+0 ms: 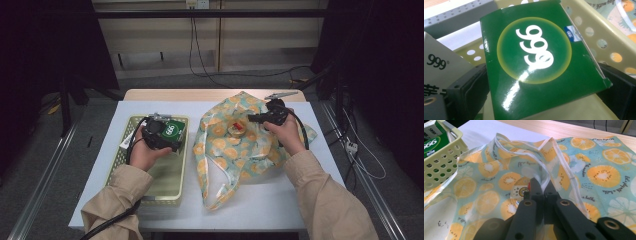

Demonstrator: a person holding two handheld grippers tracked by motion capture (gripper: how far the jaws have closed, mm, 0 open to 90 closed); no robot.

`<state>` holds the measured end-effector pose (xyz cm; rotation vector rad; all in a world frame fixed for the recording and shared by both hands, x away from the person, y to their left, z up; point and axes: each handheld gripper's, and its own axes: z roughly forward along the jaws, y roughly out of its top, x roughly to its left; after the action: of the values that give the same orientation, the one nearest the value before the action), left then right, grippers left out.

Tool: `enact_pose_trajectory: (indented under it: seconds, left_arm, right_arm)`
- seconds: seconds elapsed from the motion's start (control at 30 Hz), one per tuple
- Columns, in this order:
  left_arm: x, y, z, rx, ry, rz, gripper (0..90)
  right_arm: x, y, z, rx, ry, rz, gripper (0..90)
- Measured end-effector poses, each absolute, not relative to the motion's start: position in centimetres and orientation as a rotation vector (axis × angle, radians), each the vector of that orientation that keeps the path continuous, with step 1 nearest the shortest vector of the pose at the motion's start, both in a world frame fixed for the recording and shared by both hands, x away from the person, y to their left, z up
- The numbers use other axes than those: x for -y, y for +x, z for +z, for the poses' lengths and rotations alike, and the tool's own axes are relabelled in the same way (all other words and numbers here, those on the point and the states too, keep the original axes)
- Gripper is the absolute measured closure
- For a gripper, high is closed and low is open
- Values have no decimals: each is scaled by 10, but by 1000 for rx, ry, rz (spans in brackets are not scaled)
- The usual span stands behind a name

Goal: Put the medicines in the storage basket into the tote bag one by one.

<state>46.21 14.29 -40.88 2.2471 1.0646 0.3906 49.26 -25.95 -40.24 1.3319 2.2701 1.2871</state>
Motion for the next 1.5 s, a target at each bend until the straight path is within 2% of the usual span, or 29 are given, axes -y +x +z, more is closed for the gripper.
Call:
enact_pose_trajectory:
  seconds: [0.3, 0.43, 0.73, 0.9, 1.17, 1.33, 1.5]
  left_arm:
    - [-139, 461, -410, -1088, 2267, 419, 54]
    - [-141, 461, -410, -1157, 2240, 365, 88]
    - [-150, 455, -396, -1204, 2213, 356, 161]
    - [-154, 450, -379, -1178, 2200, 345, 163]
    - [-155, 439, -330, -1123, 2141, 356, 162]
    - [-139, 436, -307, -1049, 2116, 357, 162]
    - [-109, 435, -304, -953, 2133, 313, 162]
  right_arm:
    - [259, 492, -403, -2277, 1328, 1291, 896]
    - [259, 492, -403, -2283, 1326, 1287, 896]
    - [260, 490, -403, -2278, 1329, 1296, 896]
    - [261, 489, -404, -2278, 1332, 1298, 896]
    - [263, 489, -403, -2274, 1336, 1298, 896]
    - [263, 489, -403, -2282, 1331, 1292, 896]
    - [265, 487, -400, -2277, 1335, 1309, 896]
